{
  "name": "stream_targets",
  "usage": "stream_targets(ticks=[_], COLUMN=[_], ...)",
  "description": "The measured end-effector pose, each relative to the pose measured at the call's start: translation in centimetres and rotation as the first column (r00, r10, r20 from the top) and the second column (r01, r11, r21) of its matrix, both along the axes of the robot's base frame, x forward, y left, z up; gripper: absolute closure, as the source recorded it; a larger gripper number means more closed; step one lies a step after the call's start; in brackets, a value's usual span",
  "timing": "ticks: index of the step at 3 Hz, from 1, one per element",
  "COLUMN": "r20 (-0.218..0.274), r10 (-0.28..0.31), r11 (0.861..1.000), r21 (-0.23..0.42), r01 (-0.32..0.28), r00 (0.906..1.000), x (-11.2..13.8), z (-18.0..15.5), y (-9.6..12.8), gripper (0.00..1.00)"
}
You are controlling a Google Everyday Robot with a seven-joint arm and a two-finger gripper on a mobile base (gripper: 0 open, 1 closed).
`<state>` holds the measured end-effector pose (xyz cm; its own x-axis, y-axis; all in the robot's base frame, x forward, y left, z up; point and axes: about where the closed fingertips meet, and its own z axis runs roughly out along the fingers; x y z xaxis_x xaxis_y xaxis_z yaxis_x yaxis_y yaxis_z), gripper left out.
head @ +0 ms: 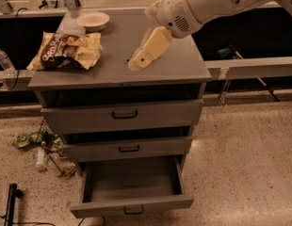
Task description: Place brown chip bag into bottom drawer
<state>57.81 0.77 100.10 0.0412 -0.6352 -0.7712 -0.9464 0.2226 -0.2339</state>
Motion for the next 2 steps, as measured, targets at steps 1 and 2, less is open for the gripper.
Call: stream_targets(ticks=[1, 2], r20=[-0.029, -0.059], r10=[0.021, 0.06], r11=[1.0, 0.998], r21=[0.016, 0.032], r01=[-0.02, -0.059], r00=[0.9994, 0.9965], x=[0.7, 3.0], z=[-1.8, -4.6], y=[1.4, 4.0], gripper=[0.0, 0.0])
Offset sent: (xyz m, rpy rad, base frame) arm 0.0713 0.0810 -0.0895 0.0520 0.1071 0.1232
